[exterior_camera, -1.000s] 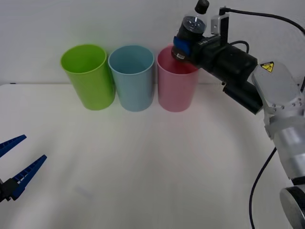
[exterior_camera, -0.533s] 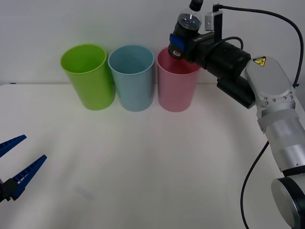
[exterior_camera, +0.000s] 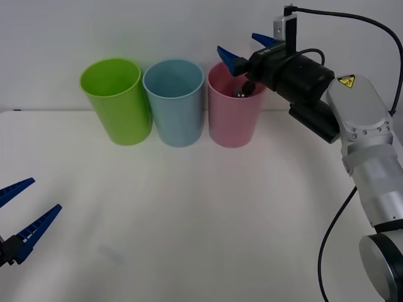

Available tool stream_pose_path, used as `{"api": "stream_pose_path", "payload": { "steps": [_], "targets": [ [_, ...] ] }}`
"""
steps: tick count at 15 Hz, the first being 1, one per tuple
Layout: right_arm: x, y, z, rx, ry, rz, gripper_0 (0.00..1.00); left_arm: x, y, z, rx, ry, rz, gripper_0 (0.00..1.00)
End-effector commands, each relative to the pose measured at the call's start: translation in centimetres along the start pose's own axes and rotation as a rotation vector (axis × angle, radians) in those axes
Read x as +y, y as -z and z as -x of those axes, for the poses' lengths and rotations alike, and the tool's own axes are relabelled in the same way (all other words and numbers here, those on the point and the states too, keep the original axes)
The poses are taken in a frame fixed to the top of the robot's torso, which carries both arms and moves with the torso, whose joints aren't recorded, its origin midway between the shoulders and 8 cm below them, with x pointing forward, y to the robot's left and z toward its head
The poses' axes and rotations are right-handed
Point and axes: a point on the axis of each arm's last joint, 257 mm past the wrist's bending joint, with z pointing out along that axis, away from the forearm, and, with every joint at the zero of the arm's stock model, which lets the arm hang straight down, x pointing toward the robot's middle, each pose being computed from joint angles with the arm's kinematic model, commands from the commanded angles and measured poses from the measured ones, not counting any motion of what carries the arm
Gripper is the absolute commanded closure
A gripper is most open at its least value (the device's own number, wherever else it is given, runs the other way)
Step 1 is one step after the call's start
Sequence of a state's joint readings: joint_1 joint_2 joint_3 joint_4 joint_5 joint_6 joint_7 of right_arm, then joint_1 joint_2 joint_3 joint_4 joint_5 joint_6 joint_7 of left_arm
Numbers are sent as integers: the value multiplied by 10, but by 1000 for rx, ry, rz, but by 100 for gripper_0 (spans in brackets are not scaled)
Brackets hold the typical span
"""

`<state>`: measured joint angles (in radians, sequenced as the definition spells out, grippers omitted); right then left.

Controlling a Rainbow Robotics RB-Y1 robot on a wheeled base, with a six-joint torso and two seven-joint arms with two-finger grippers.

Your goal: Grasp the object on the table and drop it into the matching bin: aluminum can to the light blue bin, PET bottle to the pink bin.

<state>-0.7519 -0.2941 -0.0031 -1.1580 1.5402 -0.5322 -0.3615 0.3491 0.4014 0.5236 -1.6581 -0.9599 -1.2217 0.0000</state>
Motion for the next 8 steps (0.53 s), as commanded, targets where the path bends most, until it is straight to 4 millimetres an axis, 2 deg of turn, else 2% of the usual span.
{"api": "stream_pose_path", "payload": {
  "steps": [1, 5, 8],
  "targets": [
    [-2, 2, 0, 2, -1, 6, 0, 0, 0, 0, 0, 0, 0, 0],
    [-6, 16, -4, 22, 4, 46, 0, 0, 0, 0, 0, 0, 0, 0],
    [-12, 39, -6, 20, 34, 39, 0, 0, 0, 0, 0, 0, 0, 0]
  ]
}}
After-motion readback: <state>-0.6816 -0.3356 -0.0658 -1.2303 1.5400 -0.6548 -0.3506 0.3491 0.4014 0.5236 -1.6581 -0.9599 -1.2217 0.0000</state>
